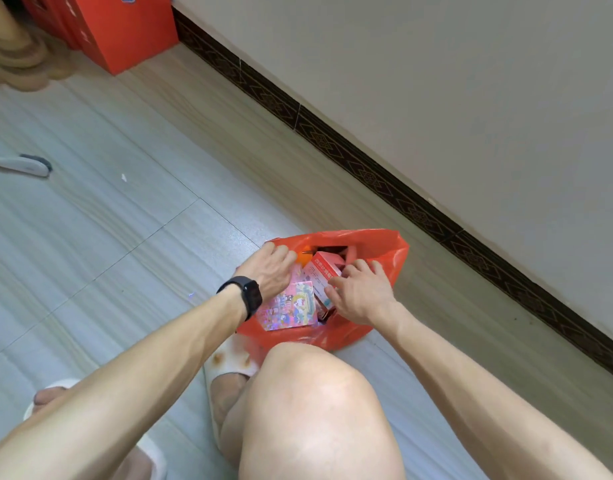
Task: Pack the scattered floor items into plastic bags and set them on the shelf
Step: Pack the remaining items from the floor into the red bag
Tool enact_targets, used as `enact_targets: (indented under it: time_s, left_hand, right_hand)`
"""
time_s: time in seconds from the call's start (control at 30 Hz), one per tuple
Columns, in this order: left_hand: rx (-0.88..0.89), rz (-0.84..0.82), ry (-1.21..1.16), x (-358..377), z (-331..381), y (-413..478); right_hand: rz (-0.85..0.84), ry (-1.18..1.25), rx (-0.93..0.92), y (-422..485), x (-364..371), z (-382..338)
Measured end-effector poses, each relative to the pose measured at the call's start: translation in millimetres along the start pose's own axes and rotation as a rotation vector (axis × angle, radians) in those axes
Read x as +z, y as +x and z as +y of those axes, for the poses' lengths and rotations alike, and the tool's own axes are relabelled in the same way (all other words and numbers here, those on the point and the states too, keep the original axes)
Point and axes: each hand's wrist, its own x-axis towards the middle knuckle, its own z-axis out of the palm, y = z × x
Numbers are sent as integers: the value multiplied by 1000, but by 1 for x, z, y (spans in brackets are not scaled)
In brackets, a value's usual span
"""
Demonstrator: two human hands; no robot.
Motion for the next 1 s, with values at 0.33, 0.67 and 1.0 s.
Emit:
enact_targets:
  time_s: [0.33,0.67,1.0]
  left_hand:
    - [-43,-304,85,23,-13,1]
    - [-240,-58,-506,-28,-37,-2]
    - [-657,-81,-409,-63,-171,-146]
  right_hand:
    - [-211,-297,63,-42,13,78]
    - [87,94,-29,-50,-38,45]
    - [520,382,-386,9,-173,-73]
